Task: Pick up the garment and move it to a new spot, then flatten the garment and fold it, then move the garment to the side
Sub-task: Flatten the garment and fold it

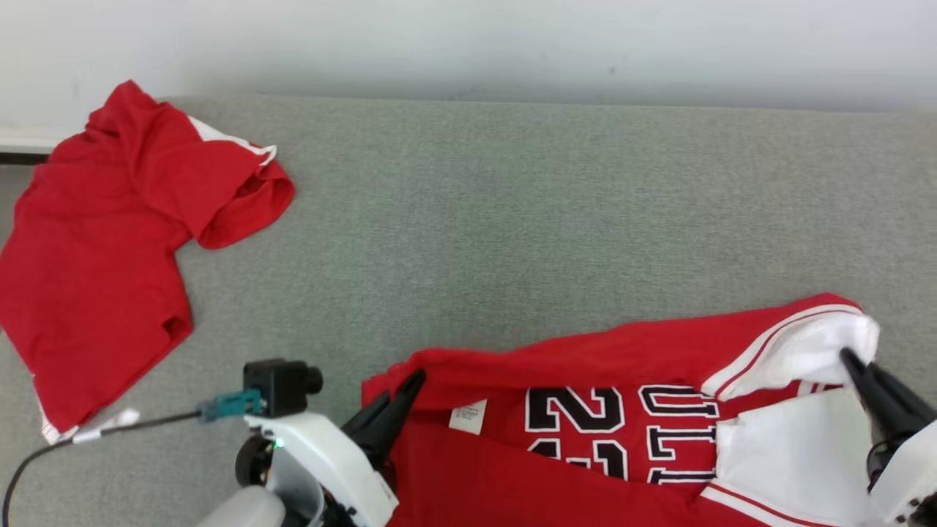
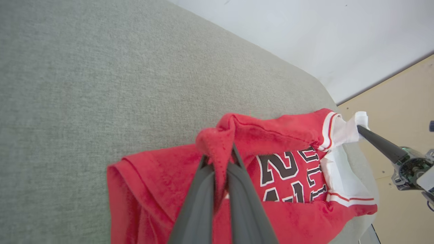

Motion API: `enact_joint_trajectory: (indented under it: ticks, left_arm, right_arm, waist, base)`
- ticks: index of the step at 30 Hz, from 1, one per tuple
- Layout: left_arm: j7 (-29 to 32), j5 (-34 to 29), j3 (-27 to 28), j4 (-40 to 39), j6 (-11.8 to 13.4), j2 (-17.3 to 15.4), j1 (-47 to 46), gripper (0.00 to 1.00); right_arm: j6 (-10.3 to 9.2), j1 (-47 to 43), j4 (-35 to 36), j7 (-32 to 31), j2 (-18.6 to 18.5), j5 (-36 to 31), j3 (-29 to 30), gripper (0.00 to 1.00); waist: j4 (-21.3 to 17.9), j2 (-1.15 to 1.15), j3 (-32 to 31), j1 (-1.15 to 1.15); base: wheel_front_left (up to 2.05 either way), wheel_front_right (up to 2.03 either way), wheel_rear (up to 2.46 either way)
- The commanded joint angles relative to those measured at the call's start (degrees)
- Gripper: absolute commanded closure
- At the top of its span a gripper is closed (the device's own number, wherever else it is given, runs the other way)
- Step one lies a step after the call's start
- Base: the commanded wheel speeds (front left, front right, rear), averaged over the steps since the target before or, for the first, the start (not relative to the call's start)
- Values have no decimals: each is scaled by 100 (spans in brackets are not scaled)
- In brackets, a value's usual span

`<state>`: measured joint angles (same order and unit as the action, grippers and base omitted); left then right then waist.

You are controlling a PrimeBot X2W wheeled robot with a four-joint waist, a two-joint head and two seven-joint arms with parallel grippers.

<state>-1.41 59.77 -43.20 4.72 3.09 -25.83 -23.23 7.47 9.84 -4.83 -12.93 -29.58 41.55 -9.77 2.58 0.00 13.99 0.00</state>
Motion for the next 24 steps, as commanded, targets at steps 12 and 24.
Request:
enact_joint_trajectory:
  ticks: [12,24]
  left_arm:
    - [-305,222,131,-345,185,-253,758,100]
    - [-308,-67,-114,-210,393,-382,1081,0]
  right_arm:
    - [3,-485,-216,474,-65,289,-285,100]
    - [3,-941,-124,228,-295,500,-650,0]
  waist:
    - [-206,0,-217,0]
    - [-255,0,-455,0]
  base:
    - [0,0,0]
    - [0,0,0]
